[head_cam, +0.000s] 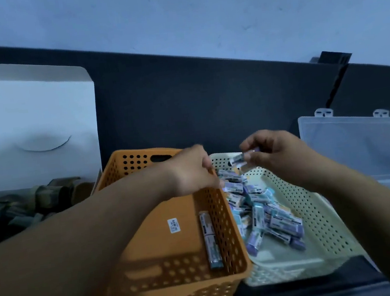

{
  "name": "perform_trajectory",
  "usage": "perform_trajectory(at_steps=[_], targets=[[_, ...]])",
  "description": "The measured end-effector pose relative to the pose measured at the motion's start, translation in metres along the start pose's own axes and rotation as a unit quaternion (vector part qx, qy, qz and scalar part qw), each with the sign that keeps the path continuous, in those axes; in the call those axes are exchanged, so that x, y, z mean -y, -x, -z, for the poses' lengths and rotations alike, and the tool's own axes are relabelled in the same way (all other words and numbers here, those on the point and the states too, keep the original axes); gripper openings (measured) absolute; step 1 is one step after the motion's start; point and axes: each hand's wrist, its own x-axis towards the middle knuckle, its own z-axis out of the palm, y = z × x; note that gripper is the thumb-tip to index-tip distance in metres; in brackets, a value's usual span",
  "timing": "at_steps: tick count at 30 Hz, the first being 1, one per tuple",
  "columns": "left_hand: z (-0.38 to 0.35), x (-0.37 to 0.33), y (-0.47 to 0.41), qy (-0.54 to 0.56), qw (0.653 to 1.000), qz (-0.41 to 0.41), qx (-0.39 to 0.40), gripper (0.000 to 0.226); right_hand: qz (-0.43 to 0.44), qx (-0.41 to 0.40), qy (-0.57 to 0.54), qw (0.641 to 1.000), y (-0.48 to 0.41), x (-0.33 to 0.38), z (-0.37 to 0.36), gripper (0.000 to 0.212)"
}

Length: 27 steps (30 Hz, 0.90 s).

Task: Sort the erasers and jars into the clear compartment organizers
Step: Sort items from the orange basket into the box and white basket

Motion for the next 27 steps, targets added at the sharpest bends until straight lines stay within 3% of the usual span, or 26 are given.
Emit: perform_trajectory(at_steps=[2,4,6,9,14,17,22,24,27], targets=[[-0.009,0.004,0.005,-0.059,0.99,0.046,0.123,0.051,-0.024,-0.011,0.051,0.998,0.002,-0.011,0.002,0.029],[-0.022,0.009,0.009,-0.089,0.963,0.099,0.234,0.078,-0.033,-0.013,0.052,0.998,0.005,-0.014,0.0,0.037],[-0.038,0.016,0.011,-0.197,0.939,0.103,0.263,0.093,-0.04,-0.004,0.027,0.999,0.006,-0.016,-0.007,0.035],[-0.058,0.024,0.014,-0.328,0.914,0.08,0.224,0.095,-0.045,0.014,-0.004,0.999,0.007,-0.016,-0.021,0.035],[-0.058,0.03,0.014,-0.304,0.939,0.025,0.16,0.087,-0.049,0.049,-0.004,0.998,0.007,-0.02,-0.037,0.026],[-0.051,0.029,0.013,-0.291,0.942,0.033,0.162,0.088,-0.052,0.093,0.061,0.992,0.009,-0.027,-0.043,0.019],[-0.038,0.022,0.011,-0.207,0.969,0.043,0.129,0.104,-0.038,0.119,0.068,0.99,0.011,-0.032,-0.05,0.032],[-0.037,0.021,0.009,-0.145,0.983,0.033,0.104,0.087,-0.033,0.117,0.062,0.991,0.011,-0.032,-0.051,0.044],[-0.04,0.029,0.006,-0.118,0.991,0.01,0.069,0.044,-0.032,0.118,0.058,0.991,0.011,-0.033,-0.052,0.058]])
